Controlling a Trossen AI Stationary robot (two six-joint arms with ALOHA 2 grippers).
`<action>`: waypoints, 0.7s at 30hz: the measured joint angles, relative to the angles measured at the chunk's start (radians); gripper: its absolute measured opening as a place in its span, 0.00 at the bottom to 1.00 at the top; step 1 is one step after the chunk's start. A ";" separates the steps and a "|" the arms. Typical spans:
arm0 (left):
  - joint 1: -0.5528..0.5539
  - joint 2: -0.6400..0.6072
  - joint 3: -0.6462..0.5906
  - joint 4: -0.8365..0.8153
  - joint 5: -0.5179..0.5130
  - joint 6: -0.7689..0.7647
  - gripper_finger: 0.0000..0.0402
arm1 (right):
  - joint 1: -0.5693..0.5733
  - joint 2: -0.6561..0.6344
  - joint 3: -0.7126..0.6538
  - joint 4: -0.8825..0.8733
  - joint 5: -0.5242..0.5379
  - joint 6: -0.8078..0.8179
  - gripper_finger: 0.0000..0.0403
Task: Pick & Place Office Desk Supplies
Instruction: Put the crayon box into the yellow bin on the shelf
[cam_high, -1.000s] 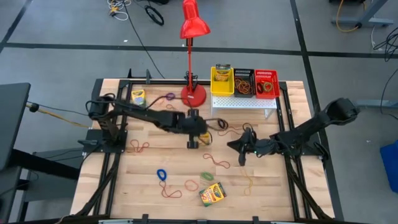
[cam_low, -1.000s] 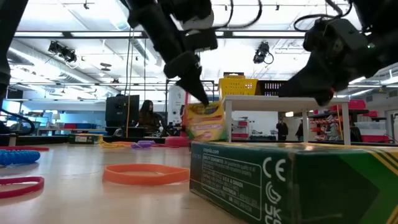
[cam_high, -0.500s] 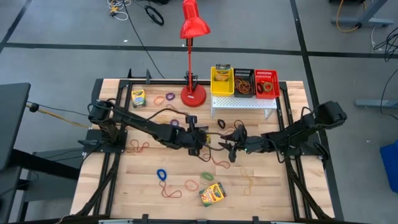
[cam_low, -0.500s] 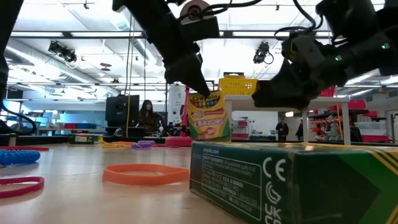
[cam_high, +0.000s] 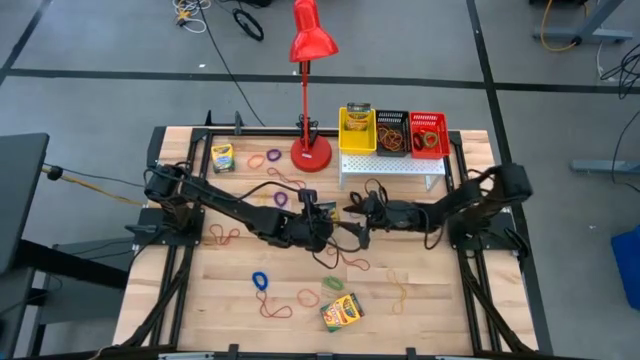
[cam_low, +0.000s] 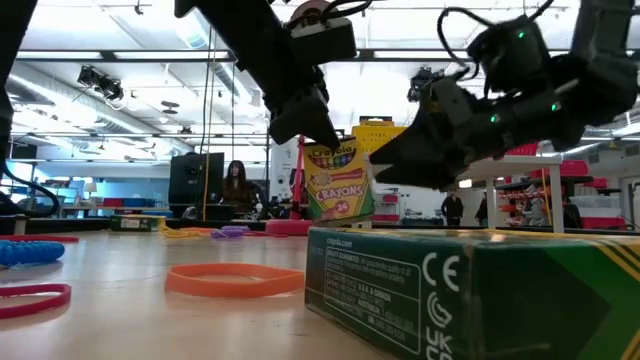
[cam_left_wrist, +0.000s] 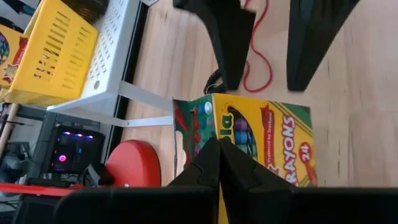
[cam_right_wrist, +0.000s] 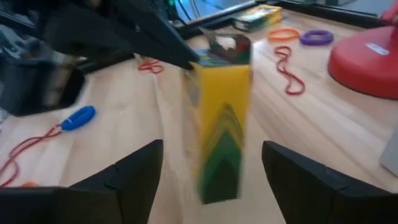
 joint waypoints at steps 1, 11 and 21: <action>-0.002 0.000 0.000 0.001 0.000 -0.001 0.01 | -0.011 0.026 0.004 0.016 -0.001 0.000 0.71; -0.013 0.000 0.000 0.008 0.000 -0.001 0.01 | -0.055 0.210 0.156 0.094 -0.163 -0.107 0.66; -0.015 -0.020 0.001 -0.015 0.048 -0.109 0.15 | -0.054 0.220 0.171 0.091 -0.169 -0.181 0.25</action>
